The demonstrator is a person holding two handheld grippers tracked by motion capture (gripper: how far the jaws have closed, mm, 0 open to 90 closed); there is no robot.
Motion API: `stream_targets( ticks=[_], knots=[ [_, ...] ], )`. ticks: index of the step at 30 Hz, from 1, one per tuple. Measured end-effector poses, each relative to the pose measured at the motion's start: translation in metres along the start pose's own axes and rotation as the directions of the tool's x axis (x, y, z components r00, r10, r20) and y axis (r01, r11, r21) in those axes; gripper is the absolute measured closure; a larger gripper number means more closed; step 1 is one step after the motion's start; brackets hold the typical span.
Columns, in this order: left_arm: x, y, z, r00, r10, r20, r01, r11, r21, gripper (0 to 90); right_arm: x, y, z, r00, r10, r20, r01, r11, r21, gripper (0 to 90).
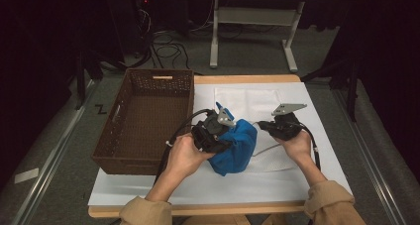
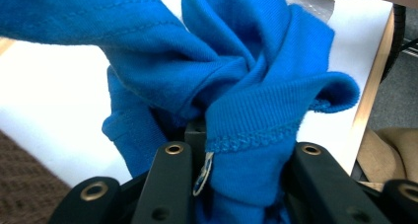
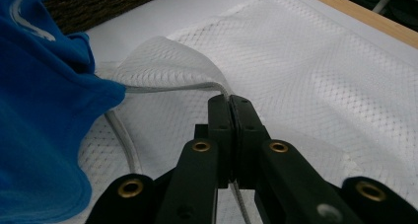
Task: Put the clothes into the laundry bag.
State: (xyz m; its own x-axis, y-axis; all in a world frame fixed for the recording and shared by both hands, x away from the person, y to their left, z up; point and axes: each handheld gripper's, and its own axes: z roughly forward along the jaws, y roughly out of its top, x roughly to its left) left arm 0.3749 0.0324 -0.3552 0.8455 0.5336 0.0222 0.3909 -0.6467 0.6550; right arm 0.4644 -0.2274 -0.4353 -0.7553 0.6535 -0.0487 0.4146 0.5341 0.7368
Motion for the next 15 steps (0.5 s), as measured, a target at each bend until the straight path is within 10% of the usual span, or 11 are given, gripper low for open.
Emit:
stream_targets(
  ticks=[15],
  knots=[
    [-0.005, -0.002, 0.035, 0.9996, 0.004, 0.030, -0.005, 0.9993, 0.037, 70.7, -0.003, -0.001, 0.000, 0.9996, 0.023, -0.015, -0.023, 1.000, -0.005, 89.2]
  ],
)
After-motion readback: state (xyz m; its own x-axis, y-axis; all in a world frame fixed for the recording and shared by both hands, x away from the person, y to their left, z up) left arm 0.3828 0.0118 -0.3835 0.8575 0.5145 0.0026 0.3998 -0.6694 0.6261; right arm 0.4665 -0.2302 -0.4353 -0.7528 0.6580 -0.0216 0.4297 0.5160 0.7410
